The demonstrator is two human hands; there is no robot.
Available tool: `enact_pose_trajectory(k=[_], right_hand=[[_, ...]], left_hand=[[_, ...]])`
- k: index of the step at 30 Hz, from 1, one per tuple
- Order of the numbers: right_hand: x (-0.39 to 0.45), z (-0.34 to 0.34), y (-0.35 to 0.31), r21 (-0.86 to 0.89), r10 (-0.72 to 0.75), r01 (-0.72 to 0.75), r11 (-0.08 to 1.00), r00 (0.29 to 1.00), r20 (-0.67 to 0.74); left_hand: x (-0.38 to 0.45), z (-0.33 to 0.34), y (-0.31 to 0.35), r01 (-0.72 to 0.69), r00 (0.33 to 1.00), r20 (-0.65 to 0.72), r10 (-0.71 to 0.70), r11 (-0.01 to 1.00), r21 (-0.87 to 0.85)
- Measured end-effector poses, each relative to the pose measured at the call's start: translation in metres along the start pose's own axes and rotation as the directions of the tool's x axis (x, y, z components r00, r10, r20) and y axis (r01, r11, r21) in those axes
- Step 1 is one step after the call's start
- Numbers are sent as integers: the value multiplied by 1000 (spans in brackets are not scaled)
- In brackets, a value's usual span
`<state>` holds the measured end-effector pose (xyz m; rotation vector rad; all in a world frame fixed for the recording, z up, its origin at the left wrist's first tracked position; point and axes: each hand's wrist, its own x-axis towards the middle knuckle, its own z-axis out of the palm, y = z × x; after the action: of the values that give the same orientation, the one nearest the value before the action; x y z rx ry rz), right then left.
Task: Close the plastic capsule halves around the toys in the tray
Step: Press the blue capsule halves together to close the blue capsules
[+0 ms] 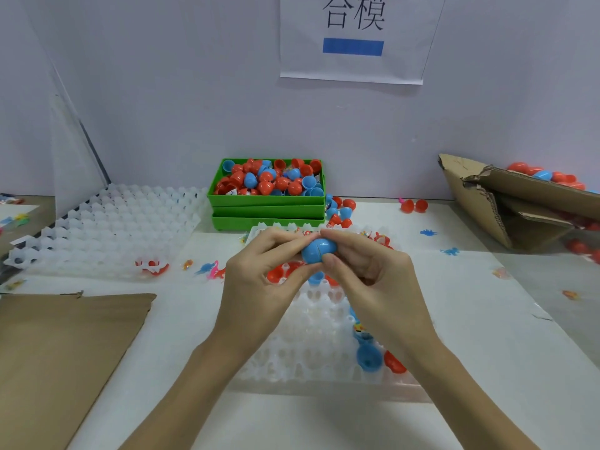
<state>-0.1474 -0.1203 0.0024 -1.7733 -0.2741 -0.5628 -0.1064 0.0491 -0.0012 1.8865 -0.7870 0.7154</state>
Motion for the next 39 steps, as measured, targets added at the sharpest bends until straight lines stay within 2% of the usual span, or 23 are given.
enact_pose_trajectory(k=[8,17,19,21,25,28,32,36,39], right_hand=[[-7,13,5,82,25,-13,997,988,-151],[-5,16,4,42,20,-14,999,987,-157],[-5,16,2,27,9,-5,1000,989,-151],[-6,16,1,27,-2,6,1000,988,-151],[-6,13,-1,-22,-33,30,999,985,-167],[-7,12,-3,-61,-55,45,997,985,-166],[-9,17,-4,-114,-77,59,992,984,-158],[-10,19,-3,-133,-117,94,987,977,-176],[-10,21,-3,-221,-179,137,966,967,-183]], left_hand=[[-6,12,6,-19,997,-70,25,996,83],[-6,14,12,26,993,-113,-17,996,80],[-5,13,11,56,996,-75,-53,998,39],[-3,10,7,128,991,-13,-130,987,-96],[0,6,7,328,943,192,-273,866,-377],[2,6,11,443,896,234,-377,725,-528],[3,7,12,516,846,211,-489,654,-554],[3,7,14,532,829,220,-515,602,-596],[3,7,16,524,827,204,-524,587,-617]])
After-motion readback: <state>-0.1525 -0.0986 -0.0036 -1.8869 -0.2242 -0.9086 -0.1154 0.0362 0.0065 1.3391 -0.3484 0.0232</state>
